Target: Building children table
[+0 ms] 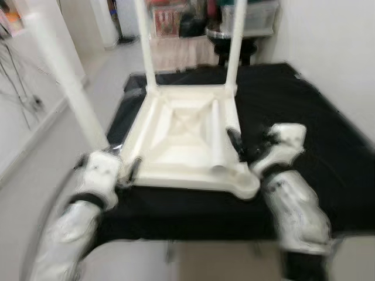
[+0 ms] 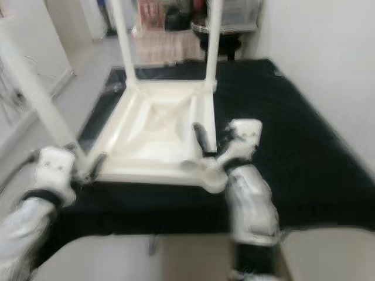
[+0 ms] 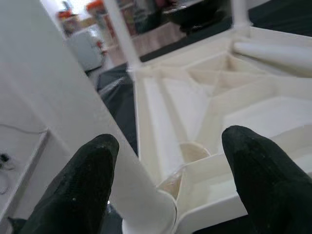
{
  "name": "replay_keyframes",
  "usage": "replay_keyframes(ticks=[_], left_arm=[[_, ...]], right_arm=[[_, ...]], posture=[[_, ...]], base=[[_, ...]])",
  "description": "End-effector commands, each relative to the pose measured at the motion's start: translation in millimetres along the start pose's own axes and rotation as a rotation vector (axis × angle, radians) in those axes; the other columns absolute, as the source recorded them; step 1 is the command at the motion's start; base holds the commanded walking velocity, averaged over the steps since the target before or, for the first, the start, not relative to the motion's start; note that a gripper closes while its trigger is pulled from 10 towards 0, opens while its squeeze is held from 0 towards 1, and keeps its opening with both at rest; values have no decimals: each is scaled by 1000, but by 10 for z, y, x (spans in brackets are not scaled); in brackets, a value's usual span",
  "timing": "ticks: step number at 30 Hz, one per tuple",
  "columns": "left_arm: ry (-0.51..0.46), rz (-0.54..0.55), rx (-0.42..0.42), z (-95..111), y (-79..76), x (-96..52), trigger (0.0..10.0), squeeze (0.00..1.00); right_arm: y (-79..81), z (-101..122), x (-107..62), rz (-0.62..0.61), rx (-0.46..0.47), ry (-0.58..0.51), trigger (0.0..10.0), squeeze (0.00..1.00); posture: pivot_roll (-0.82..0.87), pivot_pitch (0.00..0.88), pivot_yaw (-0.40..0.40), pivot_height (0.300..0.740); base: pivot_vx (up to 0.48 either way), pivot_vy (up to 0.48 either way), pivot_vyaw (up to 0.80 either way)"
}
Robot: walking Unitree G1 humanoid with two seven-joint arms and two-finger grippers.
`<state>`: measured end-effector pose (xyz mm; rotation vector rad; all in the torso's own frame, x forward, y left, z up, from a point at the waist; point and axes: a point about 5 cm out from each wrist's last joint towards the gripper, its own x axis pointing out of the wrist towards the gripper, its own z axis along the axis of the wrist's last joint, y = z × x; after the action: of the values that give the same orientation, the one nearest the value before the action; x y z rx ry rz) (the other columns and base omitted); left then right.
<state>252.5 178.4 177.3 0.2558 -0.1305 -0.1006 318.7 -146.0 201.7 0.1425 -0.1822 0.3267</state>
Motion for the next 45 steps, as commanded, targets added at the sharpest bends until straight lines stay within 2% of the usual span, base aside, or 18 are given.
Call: replay_keyframes(ticks=[1,6,17,32,36,39,43,45], left_arm=[[-14,-45,10,21,-63,16,10000,0],[-19,-61,18,19,-94,34,10000,0],[-30,-155,-37,31,-195,17,10000,0],[-34,-202,-49,37,-236,1,10000,0],[-35,-206,-50,40,-241,-4,10000,0],[-41,-198,-50,49,-245,-7,10000,0],[-41,-177,-52,50,-248,-12,10000,0],[-32,-170,-48,40,-254,-13,10000,0]], right_arm=[[-64,32,-20,-34,-16,-10,10000,0],[-60,41,-4,-47,-27,-15,10000,0],[-38,33,20,-47,-55,1,10000,0],[7,-2,28,-31,-34,25,10000,0],[42,18,15,15,-14,3,10000,0],[124,-1,-15,125,-53,31,10000,0],[131,11,-19,150,-61,41,10000,0],[150,28,-36,214,-83,57,10000,0]], posture=[[-27,42,40,740],[-30,37,40,740],[-32,36,37,740],[-32,41,38,740],[-33,40,39,740],[-37,42,39,740],[-39,43,41,740],[-40,44,41,740]], base=[[0,0,-800],[0,0,-320],[0,0,0],[299,0,-320],[315,0,0],[199,0,800],[0,0,0],[0,0,400]])
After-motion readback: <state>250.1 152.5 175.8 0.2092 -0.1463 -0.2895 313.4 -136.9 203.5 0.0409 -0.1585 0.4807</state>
